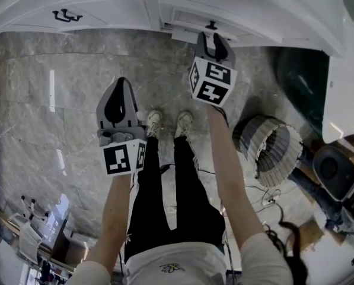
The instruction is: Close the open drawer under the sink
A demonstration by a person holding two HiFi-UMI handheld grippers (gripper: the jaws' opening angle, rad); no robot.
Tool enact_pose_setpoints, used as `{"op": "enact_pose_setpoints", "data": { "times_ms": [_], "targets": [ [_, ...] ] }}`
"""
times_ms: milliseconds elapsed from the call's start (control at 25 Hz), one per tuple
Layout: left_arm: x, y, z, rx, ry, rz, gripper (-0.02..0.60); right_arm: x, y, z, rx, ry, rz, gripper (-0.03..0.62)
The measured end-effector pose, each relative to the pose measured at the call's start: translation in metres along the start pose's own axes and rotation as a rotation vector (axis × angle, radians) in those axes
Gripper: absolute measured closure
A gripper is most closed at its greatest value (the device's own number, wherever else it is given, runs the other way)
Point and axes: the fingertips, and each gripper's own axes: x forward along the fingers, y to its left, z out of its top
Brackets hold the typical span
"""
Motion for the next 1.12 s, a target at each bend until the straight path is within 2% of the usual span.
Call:
{"op": "enact_pose_setpoints", "data": {
  "times_ms": [120,320,560,760,880,1120],
  "targets": [
    [-0.003,-0.002,0.003,0.003,-0.004,-0.001,0.563,-0.007,0.0,0.005,-0.007,-0.016,-0.007,0.446],
    [-0.004,-0.009,0.016,-0.013,-0.02,-0.013,0.563,-0.019,-0.009,0.027,-0.049,-0.048,-0.061,0.511],
    [0.009,-0.026,0.054,-0.029,-0.096,-0.046,0.562,-0.041,-0.022,0.069,-0.032,-0.105,-0.101,0.557],
    [0.008,-0.035,0.1,-0.016,-0.128,-0.075,0.563,-0.083,-0.02,0.105,0.058,-0.125,-0.072,0.563],
    [0.004,-0.035,0.14,-0.013,-0.155,-0.073,0.563,-0.114,-0.023,0.129,0.096,-0.138,-0.094,0.565],
    [-0.005,-0.053,0.234,-0.012,-0.239,-0.074,0.562,-0.18,-0.005,0.2,-0.034,-0.22,-0.082,0.565]
  ]
}}
